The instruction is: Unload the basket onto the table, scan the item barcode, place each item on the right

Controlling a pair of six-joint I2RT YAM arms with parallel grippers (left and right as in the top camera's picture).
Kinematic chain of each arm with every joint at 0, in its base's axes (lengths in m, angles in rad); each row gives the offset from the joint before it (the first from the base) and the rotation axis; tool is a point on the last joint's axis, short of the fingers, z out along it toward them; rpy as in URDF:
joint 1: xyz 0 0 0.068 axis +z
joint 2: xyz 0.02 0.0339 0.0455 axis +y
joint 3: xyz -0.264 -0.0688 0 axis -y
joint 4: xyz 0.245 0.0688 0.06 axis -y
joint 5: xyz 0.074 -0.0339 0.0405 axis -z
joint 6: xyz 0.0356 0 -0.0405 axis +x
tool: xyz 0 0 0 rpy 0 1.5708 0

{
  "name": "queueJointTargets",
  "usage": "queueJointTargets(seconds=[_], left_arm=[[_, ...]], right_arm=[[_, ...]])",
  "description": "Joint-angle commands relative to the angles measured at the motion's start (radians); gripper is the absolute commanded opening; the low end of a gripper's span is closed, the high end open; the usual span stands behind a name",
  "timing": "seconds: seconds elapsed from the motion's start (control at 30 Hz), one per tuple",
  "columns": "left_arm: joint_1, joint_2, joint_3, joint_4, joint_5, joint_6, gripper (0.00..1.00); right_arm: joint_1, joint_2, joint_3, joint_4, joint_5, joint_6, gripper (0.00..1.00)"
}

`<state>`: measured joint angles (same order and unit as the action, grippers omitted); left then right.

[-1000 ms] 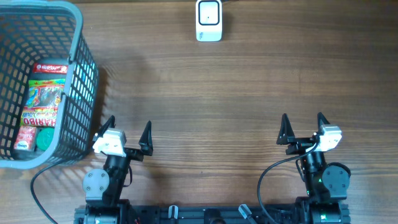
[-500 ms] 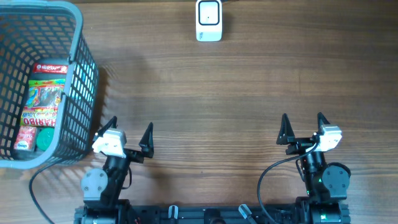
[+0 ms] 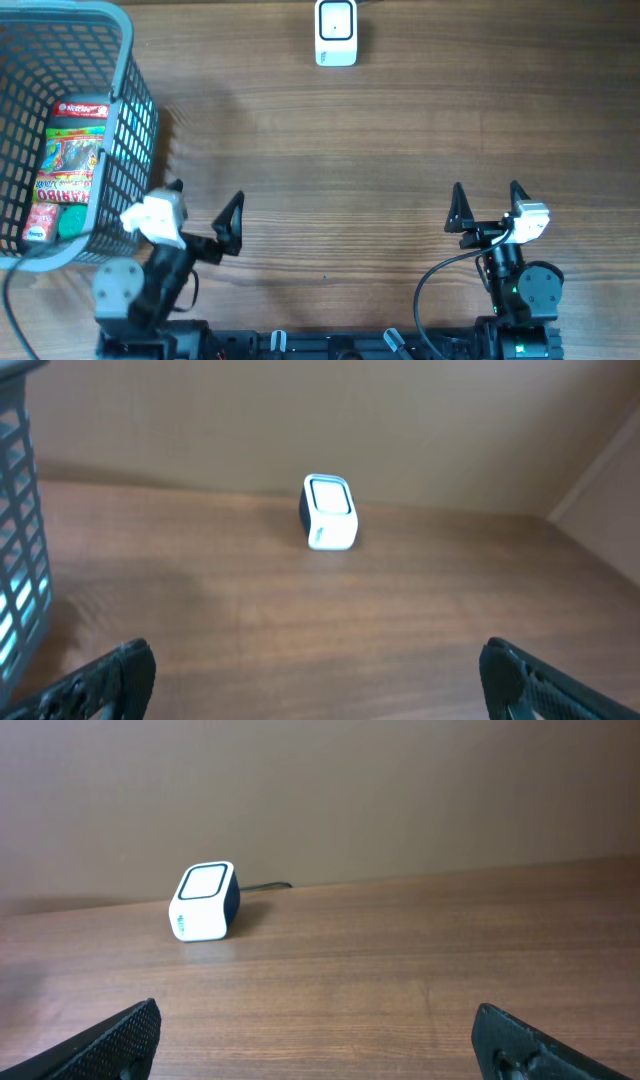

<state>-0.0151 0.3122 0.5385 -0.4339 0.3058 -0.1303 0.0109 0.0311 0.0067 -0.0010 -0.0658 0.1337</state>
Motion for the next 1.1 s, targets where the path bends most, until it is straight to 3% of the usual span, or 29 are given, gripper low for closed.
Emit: queueJointTargets(seconds=[0.0,0.17,0.27,0.47,0.63,0.8,0.9,1.07], left_arm=[[-0.004,0.216,0.271,-0.09,0.017,-0.009,1.0],[-0.003,0.474,0.713,-0.473,0.168,-0.004,1.0],[-0.003,0.522,0.752,-0.536,0.156,0.021,1.0],[-0.002,0.616,0.9,-0.621,-0.093,-0.013,1.0],[0.019,0.877,1.291,-0.855,-0.296,-0.153,1.0],[0.161,1.112,1.62,-1.029,-0.33,-0.331,1.0],[0.327,1.169,1.645,-1.075,-0.33,-0.468,1.0],[0.589,1.22,1.638,-1.161,-0.33,-0.594,1.0]], right_arm=[[0.003,0.005,-0.002,0.003,0.016,-0.001,1.0],[0.003,0.005,-0.002,0.002,0.016,-0.001,1.0],[0.003,0.005,-0.002,0.002,0.016,-0.001,1.0],[0.003,0.005,-0.002,0.002,0.016,-0.001,1.0],[0.003,0.005,-0.002,0.002,0.016,-0.001,1.0],[0.003,0.005,-0.002,0.002,0.016,-0.002,1.0],[0.003,0.005,-0.002,0.002,0.016,-0.001,1.0],[0.003,0.005,-0.002,0.002,0.016,-0.001,1.0]])
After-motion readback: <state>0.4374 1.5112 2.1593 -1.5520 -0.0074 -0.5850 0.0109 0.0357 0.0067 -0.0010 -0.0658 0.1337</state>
